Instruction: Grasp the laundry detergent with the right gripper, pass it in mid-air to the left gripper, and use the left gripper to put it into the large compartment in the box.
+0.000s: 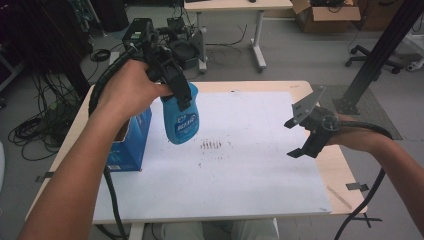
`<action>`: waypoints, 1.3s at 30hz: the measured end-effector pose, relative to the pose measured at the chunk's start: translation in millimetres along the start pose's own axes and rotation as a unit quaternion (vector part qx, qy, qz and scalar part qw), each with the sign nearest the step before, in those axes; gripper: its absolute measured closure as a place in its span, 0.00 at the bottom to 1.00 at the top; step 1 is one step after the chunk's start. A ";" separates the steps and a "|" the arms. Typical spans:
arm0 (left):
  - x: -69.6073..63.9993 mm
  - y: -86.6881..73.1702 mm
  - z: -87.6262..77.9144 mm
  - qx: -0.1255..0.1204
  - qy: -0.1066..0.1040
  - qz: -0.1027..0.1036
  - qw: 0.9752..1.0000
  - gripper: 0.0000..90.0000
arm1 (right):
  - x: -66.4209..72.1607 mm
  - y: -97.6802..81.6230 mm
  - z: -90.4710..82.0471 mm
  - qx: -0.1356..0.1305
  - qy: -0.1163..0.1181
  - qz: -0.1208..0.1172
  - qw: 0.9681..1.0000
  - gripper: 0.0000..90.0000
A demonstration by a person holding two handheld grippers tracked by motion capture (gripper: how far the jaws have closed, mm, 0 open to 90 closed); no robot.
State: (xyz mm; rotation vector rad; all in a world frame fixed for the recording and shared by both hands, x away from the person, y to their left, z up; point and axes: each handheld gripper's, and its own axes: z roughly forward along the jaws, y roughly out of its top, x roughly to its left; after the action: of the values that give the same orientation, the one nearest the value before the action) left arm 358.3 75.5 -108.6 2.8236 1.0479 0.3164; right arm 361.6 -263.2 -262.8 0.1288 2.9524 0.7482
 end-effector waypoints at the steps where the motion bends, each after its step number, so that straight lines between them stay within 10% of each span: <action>1: 2.8 -0.5 -2.1 0.001 0.002 -0.010 1.000 0.42 | -0.1 -0.4 -0.6 0.001 -0.001 0.000 1.000 0.09; 12: 37.9 -11.0 -28.0 -0.013 0.031 -0.125 0.992 0.42 | -2.6 -0.9 -4.0 0.002 -0.005 0.001 1.000 0.09; 26: 81.4 -46.5 -38.9 -0.012 0.060 -0.272 0.960 0.42 | -4.0 -5.3 -6.5 -0.004 -0.007 -0.002 1.000 0.10; 39: 110.8 -80.3 -30.9 -0.014 0.091 -0.359 0.929 0.42 | -5.6 -9.9 -1.9 -0.003 -0.006 0.001 1.000 0.10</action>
State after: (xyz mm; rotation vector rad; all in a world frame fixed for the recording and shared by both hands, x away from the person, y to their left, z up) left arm 382.3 209.7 -75.7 2.1946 1.9799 0.5002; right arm 366.4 -273.4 -265.5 0.1371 2.9384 0.7526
